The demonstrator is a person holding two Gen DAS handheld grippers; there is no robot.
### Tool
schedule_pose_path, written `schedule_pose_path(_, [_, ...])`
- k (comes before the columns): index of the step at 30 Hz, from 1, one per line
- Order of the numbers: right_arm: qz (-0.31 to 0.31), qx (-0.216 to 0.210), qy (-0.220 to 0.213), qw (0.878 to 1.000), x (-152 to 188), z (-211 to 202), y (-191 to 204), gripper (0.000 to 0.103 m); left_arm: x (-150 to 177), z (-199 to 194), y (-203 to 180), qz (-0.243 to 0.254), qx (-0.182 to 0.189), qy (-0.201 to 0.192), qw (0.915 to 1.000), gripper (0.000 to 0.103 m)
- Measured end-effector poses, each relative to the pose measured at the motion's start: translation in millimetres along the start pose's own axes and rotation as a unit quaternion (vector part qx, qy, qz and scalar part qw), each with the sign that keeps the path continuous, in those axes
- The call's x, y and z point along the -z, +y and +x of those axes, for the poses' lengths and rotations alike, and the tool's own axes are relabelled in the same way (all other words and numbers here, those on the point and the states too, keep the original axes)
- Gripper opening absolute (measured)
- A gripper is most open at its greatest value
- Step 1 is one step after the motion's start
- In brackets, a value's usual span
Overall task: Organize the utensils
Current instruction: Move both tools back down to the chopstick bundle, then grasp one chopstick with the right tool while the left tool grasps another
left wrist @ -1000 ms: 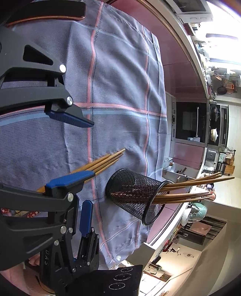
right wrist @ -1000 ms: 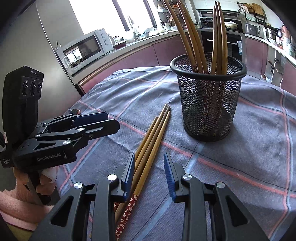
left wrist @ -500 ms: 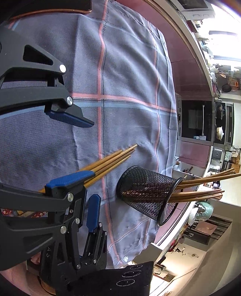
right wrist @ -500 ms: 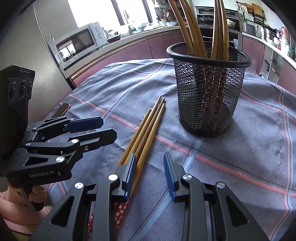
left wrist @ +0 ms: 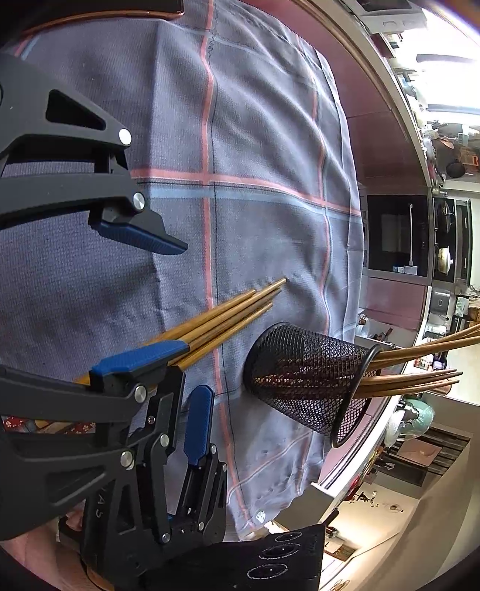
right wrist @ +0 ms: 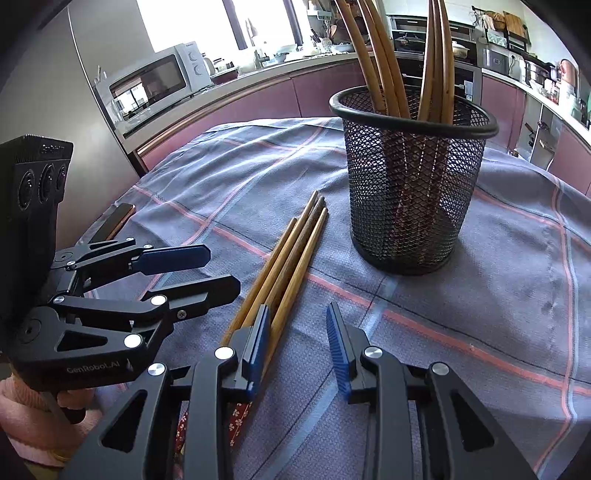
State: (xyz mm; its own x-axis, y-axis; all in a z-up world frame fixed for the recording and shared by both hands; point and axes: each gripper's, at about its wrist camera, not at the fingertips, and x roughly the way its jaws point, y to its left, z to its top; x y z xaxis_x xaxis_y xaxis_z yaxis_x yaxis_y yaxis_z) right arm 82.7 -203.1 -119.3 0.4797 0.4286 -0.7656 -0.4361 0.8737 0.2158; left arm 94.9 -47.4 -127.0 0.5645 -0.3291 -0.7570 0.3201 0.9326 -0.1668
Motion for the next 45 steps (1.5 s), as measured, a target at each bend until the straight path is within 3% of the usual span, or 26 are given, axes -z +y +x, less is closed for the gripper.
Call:
schedule_pose_path(21, [0.008,0.003,-0.001,1.000,1,-3,-8,0.030,2,12,-5,0.025,-0.003,0.023,0.9994,0.047])
schedule_pose_path(26, [0.010,0.001,-0.001,1.000,1,-3,-7,0.030,2,10,-1,0.025,-0.013,0.029,0.9992,0.040])
schedule_pose_path(32, [0.012,0.000,-0.002,1.000,2,-4,-8,0.030,0,7,-7,0.023,0.015,0.023,0.9994,0.042])
schedule_pose_path(39, [0.013,0.000,-0.002,1.000,2,-5,-9,0.029,2,13,-10,0.031,0.009,0.030,0.9990,0.042])
schedule_pose_path(45, [0.012,0.000,-0.002,1.000,1,-4,-9,0.029,2,13,-7,0.037,0.008,0.037,0.9986,0.036])
